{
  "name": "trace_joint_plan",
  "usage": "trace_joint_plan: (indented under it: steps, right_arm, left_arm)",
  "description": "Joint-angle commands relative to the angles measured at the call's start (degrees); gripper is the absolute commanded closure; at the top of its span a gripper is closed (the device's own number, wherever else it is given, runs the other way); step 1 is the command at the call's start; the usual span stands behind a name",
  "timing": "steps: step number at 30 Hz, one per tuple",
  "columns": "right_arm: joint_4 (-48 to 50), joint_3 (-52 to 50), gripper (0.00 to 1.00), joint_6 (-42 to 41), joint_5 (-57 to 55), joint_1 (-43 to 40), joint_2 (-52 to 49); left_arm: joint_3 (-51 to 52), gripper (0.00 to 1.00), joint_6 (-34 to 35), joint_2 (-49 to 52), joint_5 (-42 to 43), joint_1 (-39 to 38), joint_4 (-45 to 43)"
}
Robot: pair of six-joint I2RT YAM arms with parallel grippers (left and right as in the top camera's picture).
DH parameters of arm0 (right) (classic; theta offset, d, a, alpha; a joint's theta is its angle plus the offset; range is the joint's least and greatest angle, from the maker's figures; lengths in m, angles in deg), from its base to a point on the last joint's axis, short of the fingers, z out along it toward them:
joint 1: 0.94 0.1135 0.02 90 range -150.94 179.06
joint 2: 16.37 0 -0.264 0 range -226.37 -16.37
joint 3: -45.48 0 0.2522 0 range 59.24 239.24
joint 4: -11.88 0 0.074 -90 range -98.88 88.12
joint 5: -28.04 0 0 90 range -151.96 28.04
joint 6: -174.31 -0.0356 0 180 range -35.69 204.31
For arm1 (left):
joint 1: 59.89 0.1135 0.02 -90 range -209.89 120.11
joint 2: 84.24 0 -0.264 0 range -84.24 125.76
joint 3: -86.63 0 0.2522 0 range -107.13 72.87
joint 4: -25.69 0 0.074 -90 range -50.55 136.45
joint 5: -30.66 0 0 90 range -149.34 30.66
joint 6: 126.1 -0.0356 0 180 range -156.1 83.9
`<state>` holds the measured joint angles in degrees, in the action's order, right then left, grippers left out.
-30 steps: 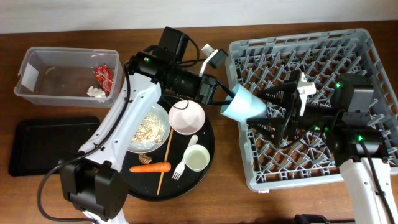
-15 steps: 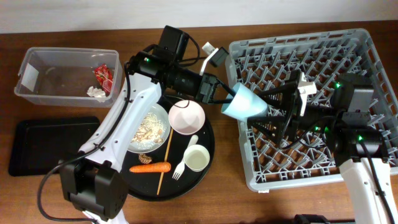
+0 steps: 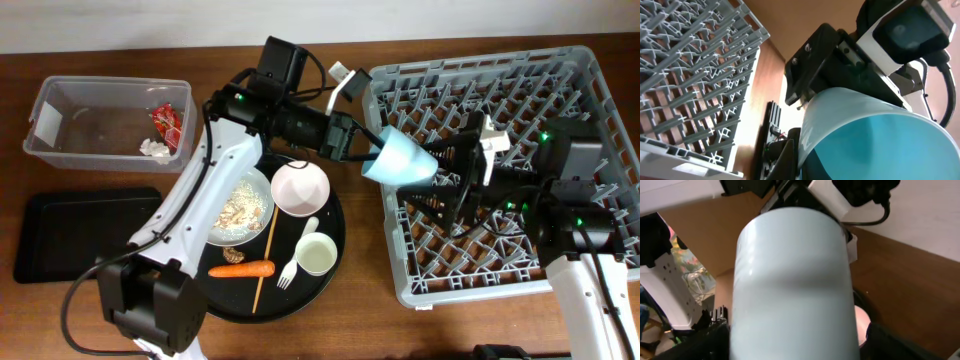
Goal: Sort waste into correct bins and load items into the dishwasher rack
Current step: 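Hand the blue cup from the left gripper to the right gripper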
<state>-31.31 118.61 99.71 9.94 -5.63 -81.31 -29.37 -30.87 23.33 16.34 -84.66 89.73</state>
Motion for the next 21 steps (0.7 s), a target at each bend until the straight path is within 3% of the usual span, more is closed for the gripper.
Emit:
trace_joint_plan:
  steps: [1,12,14,21]
  right_arm:
    - [0.7,0.74,0.14,0.2,1.01,-0.15,-0.09]
    - [0.28,0.74,0.23,0.2,1.01,-0.15,-0.09]
    - [0.28,0.74,0.33,0.2,1.01,-0.15,-0.09]
    - [0.31,0.74,0.35,0.2,0.98,-0.15,-0.09]
  left_arm:
    - [-0.79,1.0,0.35,-0.39,0.98,-0.85,-0.2]
    - [-0.79,1.0,1.11,-0.39,1.05,-0.85,-2.16]
    - [-0.79,1.0,1.22,-0.39,1.03,-0.85,-2.93]
    - [-0.79,0.99,1.2,-0.39,-0.68,-0.85,-2.93]
